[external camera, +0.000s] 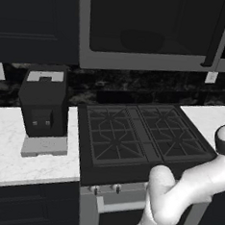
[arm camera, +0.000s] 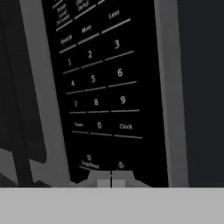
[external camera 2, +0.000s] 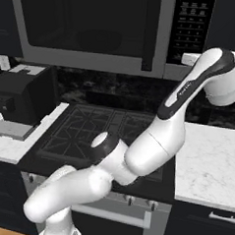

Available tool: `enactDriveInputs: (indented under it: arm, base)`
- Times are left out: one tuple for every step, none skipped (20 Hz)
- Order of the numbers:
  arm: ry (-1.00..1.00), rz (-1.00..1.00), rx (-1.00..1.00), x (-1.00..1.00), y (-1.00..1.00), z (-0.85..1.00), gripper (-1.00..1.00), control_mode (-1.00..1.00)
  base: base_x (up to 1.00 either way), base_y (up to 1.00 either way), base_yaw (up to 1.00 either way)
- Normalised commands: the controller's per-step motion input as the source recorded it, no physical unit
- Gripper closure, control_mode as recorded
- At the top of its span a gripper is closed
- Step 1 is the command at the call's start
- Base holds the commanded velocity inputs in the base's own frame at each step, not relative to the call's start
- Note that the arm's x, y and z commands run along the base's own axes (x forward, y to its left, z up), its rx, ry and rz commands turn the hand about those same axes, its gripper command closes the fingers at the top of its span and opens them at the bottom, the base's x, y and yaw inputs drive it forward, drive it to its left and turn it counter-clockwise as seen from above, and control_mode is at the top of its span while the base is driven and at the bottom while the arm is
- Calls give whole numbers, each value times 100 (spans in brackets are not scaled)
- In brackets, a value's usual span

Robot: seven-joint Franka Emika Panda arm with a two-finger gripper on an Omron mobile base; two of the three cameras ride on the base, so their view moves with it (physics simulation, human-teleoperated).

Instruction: Open the microwave, place the bowl with waffle inside the microwave, then close the microwave door and turn it on.

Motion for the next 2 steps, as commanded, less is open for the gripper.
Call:
enactDriveInputs:
  arm:
    - [-15, 0, -2, -30, 100, 0, 100, -100]
    - [-16, 0, -3, -36, 100, 0, 100, -100]
  base:
    - [0, 0, 0]
    - [0, 0, 0]
